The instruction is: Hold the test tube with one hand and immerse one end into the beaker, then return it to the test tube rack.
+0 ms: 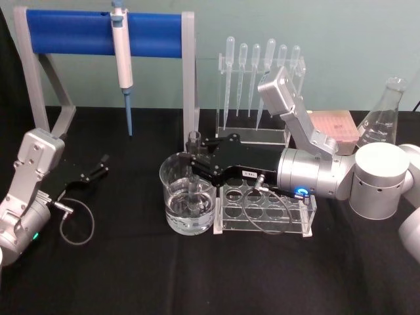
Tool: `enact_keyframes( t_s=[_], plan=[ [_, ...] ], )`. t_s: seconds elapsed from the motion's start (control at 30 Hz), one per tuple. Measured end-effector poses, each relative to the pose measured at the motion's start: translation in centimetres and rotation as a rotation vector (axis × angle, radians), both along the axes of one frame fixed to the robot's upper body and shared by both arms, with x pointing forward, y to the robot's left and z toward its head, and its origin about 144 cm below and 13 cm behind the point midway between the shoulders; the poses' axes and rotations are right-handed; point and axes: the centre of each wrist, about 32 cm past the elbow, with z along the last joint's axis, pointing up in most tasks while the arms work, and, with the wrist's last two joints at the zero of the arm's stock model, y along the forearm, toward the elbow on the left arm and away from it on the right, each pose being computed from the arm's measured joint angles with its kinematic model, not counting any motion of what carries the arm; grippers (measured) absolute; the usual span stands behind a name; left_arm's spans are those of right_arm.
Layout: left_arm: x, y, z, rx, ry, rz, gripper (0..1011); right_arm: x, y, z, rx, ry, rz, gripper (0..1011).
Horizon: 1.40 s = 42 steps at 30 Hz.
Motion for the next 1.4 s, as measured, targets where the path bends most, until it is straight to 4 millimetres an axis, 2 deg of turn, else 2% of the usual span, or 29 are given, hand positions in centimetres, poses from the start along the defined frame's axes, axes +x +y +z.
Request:
enact_keyframes(
  t_s=[1.4],
  plan=[
    [0.00, 0.00, 0.00, 0.000, 0.000, 0.000, 1000, 0.00, 0.00, 0.00, 0.000, 0.001, -0.002, 241]
  ],
)
